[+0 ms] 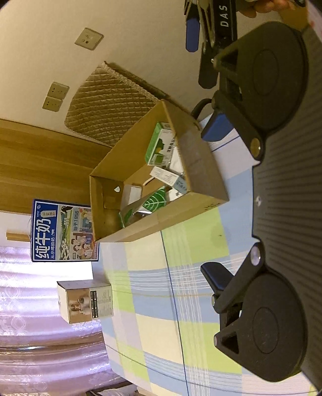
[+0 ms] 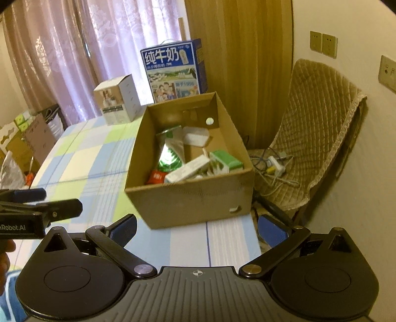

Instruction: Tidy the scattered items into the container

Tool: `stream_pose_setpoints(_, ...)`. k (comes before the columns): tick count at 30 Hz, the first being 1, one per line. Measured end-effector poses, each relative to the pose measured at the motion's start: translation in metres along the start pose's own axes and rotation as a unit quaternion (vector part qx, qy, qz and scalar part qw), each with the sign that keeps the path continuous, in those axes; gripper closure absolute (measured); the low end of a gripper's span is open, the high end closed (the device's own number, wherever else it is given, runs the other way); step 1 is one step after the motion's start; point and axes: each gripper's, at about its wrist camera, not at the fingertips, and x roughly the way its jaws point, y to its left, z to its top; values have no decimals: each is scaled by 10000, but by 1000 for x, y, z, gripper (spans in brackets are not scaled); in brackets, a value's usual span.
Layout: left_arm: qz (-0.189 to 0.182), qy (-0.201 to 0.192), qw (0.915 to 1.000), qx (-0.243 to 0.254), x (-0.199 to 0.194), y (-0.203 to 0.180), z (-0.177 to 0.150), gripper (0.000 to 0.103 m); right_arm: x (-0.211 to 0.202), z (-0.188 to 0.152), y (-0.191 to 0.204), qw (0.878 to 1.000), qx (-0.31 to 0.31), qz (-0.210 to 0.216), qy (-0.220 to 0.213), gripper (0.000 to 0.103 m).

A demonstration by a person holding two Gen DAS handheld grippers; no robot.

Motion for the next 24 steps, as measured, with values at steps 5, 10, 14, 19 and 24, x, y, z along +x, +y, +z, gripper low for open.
stream_pose_setpoints(5, 40, -32, 9999, -94, -18, -5, -13, 1, -14, -16, 6, 10000, 15, -8, 61, 2)
stream_pose_setpoints(10, 31, -23, 9997, -250, -32, -7, -25, 1, -28, -26, 11, 10000, -11, -43, 42, 2)
stream_pose_setpoints(14, 60, -13, 9995, -323, -41, -9, -35, 1, -39, -33, 14, 10000, -6, -27, 9, 2)
stream_pose_setpoints(19, 64, -35, 9990, -445, -52, -9, -44, 1, -49, -39, 17, 10000, -31, -34, 8, 2)
stream_pose_setpoints(24, 115, -32, 9990, -441, -61, -13, -52, 1, -54, -44, 19, 10000, -54, -47, 13, 2)
